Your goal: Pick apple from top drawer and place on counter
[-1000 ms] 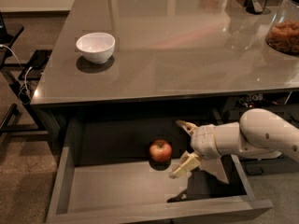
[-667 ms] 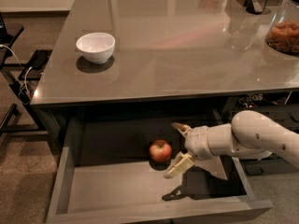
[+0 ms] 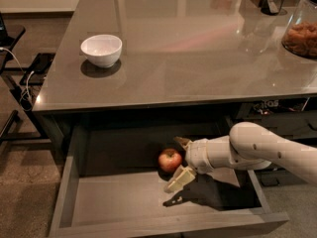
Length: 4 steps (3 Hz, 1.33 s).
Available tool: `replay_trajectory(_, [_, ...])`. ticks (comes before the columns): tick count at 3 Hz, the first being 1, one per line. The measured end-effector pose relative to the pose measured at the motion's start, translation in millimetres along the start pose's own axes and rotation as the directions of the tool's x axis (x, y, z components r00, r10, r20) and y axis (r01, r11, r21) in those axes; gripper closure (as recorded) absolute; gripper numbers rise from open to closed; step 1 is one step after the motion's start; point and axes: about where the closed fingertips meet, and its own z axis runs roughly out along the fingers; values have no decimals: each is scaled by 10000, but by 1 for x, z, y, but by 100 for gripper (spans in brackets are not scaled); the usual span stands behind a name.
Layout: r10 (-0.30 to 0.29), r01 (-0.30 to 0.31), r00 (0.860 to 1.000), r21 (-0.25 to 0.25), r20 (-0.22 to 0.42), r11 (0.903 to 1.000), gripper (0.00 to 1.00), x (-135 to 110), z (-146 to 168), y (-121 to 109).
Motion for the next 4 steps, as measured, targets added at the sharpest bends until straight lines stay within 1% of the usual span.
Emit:
replay_trajectory(1, [26, -27, 10000, -29, -18, 10000, 15, 1, 3, 0])
replay_trajectory(3, [26, -26, 10000, -30, -18, 10000, 62, 1, 3, 0])
replay_trajectory(4, [-211, 211, 9998, -95, 46, 9997, 85, -5, -7, 4])
